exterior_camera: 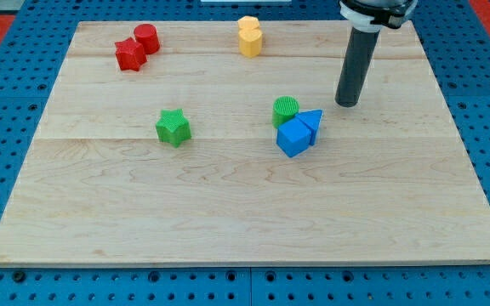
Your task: Push the blue triangle along with the blue cube slightly down
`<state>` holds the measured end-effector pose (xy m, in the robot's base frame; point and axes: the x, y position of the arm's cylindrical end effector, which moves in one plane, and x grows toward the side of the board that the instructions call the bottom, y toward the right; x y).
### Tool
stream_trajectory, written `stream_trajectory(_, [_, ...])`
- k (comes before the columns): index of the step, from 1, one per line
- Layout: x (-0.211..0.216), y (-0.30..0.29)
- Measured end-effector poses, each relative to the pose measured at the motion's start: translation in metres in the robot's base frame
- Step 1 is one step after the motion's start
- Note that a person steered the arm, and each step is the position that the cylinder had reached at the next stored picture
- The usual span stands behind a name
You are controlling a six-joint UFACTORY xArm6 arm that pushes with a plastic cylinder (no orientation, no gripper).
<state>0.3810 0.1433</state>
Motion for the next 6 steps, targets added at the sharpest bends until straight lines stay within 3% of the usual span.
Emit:
stream_trajectory(2, [0.056, -0.013])
stream_trajectory(3, [0.058, -0.033])
stream_trajectory(4, [0.051, -0.009])
stream_trajectory(5, [0.022, -0.009])
stream_trajectory(6, [0.038, -0.046])
